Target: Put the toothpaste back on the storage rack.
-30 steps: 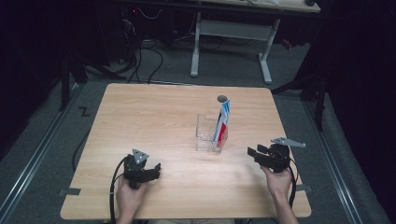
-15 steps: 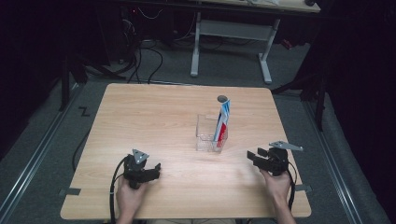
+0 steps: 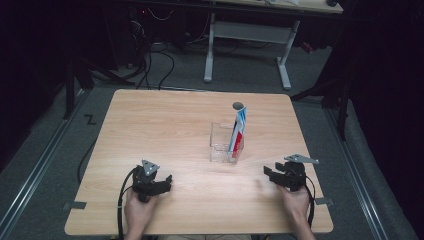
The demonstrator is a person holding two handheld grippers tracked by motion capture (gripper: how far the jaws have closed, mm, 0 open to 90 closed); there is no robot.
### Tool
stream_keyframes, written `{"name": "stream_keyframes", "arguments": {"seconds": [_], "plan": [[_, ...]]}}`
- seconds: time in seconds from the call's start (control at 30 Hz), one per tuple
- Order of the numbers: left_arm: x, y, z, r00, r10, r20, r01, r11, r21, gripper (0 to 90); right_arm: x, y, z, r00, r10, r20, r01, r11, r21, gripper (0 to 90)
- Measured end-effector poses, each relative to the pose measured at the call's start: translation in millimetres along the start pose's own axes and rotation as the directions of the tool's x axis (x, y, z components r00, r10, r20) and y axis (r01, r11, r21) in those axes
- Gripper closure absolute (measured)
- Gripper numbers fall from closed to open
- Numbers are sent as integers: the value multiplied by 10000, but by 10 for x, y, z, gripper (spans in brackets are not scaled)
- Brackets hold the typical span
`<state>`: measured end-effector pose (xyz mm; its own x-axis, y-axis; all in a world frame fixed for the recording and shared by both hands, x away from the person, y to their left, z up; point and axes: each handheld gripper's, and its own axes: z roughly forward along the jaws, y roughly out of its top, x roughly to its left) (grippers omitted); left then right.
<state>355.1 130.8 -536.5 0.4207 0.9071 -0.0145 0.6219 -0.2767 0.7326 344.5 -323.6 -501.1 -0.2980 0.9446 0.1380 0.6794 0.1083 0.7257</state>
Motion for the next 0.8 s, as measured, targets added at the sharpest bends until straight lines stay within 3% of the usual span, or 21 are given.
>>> {"name": "stream_keyframes", "arguments": {"seconds": [0.23, 0.8], "plan": [[0, 0, 0, 10000, -2, -1, 2, 10000, -3, 187, -9, -28, 84, 9985, -264, 488, 247, 9991, 355, 419], [0, 0, 0, 10000, -4, -1, 4, 10000, -3, 188, 50, -34, 263, 9952, -584, 786, 540, 9969, 566, 416]]}}
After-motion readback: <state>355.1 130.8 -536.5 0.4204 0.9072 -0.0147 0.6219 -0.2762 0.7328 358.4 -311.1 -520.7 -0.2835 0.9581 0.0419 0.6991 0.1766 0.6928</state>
